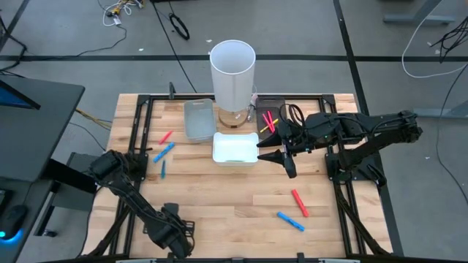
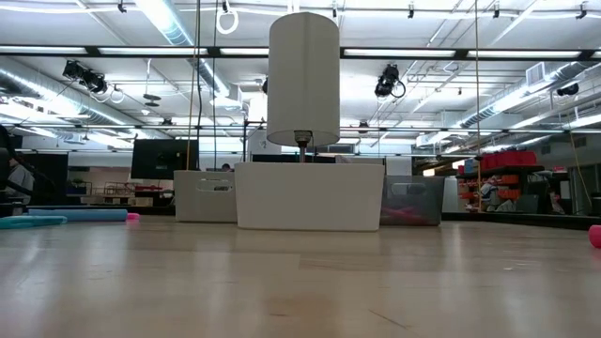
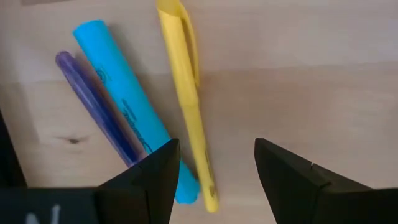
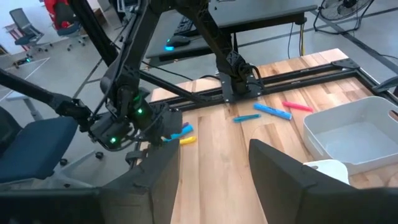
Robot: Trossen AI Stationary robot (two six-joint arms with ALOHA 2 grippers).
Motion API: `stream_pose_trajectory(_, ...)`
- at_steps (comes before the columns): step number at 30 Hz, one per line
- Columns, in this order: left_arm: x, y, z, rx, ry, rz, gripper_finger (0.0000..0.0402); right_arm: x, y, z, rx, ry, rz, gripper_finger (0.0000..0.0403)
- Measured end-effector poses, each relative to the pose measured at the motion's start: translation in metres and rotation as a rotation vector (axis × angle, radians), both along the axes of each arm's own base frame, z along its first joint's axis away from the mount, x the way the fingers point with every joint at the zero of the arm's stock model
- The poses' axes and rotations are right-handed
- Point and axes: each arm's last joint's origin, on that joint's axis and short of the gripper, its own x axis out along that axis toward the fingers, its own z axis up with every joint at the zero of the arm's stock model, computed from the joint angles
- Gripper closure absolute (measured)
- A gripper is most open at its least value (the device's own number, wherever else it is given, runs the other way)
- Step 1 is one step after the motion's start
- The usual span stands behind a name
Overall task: Pick & Place Markers
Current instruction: Put the yellow marker pen into the black bin
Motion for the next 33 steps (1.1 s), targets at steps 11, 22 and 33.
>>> stream_pose_trajectory(11,-0.007,0.008,-0.023,-0.020,-0.021,0.007,0.0189,0.000,0.000,0.000,0.021,0.003,-0.008,0.0211)
stream_pose_trajectory(22,-0.005,0.005,-0.025,-0.005,-0.094,-0.013,0.0247,0.000,0.000,0.001,0.023,-0.006,-0.008,0.0211)
stream_pose_trajectory(33,-0.003,0.004,-0.026,-0.015,-0.111,-0.015,0.0373,0.001,0.000,0.003,0.028,-0.032,-0.008,0.0211)
